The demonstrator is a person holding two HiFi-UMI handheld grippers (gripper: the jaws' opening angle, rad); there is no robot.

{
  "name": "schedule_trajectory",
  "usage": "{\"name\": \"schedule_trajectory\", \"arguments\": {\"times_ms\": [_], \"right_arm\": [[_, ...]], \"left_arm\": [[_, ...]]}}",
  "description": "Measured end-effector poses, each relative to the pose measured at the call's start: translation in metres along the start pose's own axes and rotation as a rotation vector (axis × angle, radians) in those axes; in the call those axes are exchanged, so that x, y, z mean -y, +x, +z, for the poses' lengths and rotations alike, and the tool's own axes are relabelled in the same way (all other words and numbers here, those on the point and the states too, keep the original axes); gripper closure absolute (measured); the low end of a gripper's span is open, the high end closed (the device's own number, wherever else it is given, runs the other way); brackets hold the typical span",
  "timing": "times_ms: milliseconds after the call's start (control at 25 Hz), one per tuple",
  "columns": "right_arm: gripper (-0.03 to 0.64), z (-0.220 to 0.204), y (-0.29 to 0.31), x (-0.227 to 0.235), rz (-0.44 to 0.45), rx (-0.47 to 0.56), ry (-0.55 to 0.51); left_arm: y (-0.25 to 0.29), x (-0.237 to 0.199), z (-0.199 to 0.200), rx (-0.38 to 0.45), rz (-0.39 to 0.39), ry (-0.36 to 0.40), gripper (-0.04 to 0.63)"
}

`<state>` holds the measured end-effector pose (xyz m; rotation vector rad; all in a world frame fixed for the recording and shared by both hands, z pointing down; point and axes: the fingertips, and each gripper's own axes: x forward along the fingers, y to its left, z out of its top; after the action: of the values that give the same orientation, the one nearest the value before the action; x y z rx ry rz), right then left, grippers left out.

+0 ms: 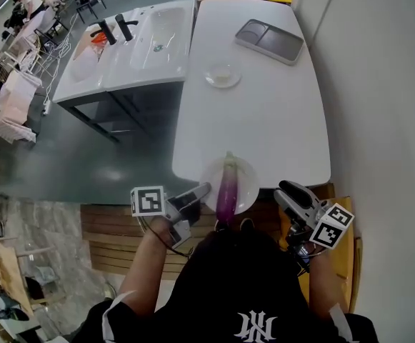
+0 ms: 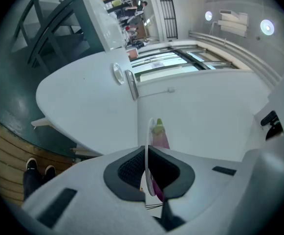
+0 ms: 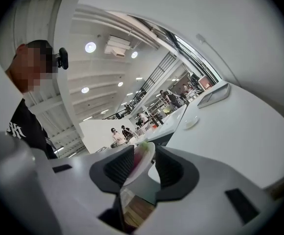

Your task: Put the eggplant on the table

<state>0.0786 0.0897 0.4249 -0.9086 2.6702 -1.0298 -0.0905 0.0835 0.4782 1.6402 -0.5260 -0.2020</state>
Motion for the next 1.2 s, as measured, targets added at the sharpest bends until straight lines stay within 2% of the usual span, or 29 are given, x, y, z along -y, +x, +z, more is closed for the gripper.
{"name": "schedule_trajectory", "arguments": {"times_ms": [360, 760, 880, 920, 1080, 1200], "right_arm": [[0.508, -0.032, 0.039, 0.003, -0.050, -0.064, 0.164], [0.509, -0.023, 0.056, 0.022, 0.020, -0.127, 0.292], [0.511, -0.019, 0.059, 0.035, 0.050, -0.161, 0.354], [0.511, -0.017, 0.060, 0.040, 0.055, -0.175, 0.366], [0.537, -0.001, 0.067, 0.060, 0.075, -0.198, 0.392], [0.543, 0.012, 0.071, 0.077, 0.080, -0.217, 0.401]], "left_arm": [[-0.003, 0.007, 0.013, -0.067, -0.021, 0.000, 0.581], [0.018, 0.012, 0.029, -0.032, -0.016, 0.023, 0.581], [0.039, 0.017, 0.036, -0.019, -0.059, 0.040, 0.581], [0.046, 0.017, 0.037, -0.016, -0.055, 0.038, 0.581], [0.062, 0.004, 0.048, -0.012, 0.045, 0.038, 0.581], [0.077, 0.007, 0.059, -0.002, 0.054, 0.028, 0.581]]}}
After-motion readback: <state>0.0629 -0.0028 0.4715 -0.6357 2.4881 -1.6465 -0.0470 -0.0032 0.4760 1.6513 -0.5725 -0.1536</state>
